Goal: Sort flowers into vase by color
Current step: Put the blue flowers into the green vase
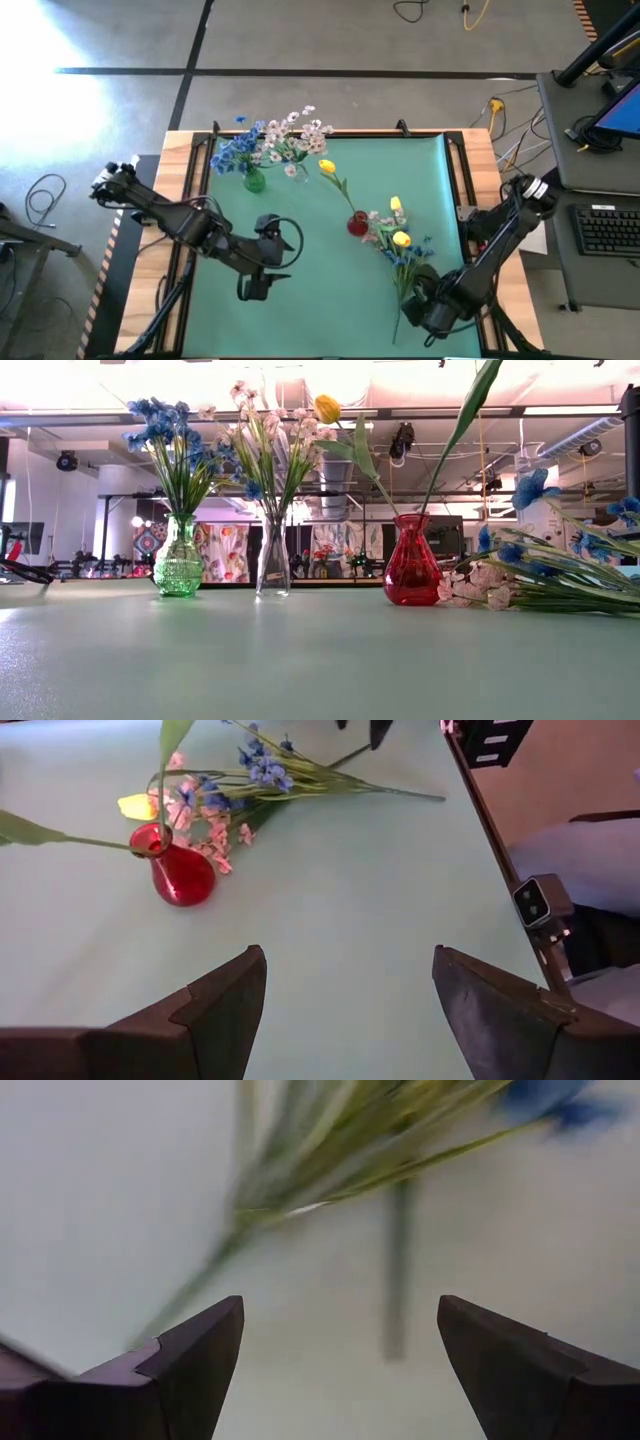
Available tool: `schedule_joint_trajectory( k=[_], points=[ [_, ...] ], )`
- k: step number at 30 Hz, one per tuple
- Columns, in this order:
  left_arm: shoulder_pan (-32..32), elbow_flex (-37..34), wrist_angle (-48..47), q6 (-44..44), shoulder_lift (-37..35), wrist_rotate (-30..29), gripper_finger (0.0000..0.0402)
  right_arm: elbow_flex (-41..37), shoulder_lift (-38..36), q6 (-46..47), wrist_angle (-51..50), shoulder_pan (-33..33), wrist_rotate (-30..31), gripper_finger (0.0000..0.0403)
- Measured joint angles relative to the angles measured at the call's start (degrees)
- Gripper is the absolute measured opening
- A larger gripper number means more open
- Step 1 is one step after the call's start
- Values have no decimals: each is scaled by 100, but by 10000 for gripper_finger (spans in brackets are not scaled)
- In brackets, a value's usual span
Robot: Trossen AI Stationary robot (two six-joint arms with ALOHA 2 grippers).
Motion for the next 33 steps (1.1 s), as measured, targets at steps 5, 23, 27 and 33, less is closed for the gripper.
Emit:
schedule_joint_trajectory(
  k=[5,23,27,33],
  points=[
    [0,-337,217,-174,-130,2,271,9,106,814,868,-11,654,325],
    [-50,182,-582,-558,-1608,-1174,271,96,783,1615,978,-152,755,325],
    [-50,178,-581,-504,-1672,-1213,271,127,924,1720,968,-191,793,325],
    [-50,180,-534,-202,-1677,-1216,271,180,1242,1752,978,-276,780,324]
  ],
)
